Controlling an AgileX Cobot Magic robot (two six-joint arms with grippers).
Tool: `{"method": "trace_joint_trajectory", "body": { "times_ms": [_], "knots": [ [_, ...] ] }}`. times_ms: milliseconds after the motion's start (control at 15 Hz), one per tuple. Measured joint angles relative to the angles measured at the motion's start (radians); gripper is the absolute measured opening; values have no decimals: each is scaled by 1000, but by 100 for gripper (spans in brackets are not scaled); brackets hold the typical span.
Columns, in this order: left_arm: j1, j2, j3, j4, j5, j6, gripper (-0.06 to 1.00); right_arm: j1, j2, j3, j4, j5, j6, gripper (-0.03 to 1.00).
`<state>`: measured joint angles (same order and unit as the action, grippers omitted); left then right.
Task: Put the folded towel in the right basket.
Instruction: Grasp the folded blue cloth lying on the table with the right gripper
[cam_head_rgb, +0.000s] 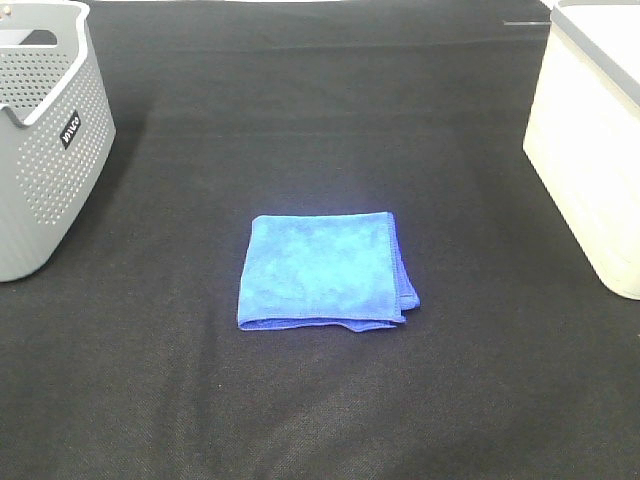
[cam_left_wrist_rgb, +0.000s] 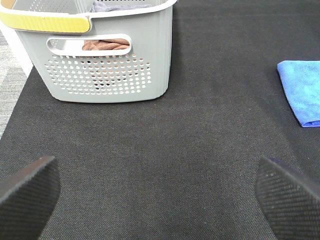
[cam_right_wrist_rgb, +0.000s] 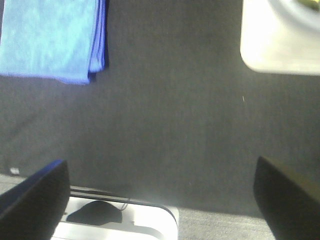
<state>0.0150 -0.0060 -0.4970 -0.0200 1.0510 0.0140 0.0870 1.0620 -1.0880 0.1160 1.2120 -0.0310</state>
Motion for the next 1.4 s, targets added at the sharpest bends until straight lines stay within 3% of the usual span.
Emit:
{"method": "trace_joint_trajectory", "body": {
  "times_ms": [333,467,733,1067,1400],
  "knots": [
    [0,0,0,0,0,0,99,0,216,-123,99,0,0,97],
    [0,0,0,0,0,0,99,4,386,-172,218,2,0,96],
    [0,0,0,0,0,0,99,73,646,-194,261,-157,-1,96],
    [0,0,0,0,0,0,99,81,890,-194,274,-311,-8,96],
    [0,0,0,0,0,0,99,81,990,-235,286,-377,-10,96]
  ]
}}
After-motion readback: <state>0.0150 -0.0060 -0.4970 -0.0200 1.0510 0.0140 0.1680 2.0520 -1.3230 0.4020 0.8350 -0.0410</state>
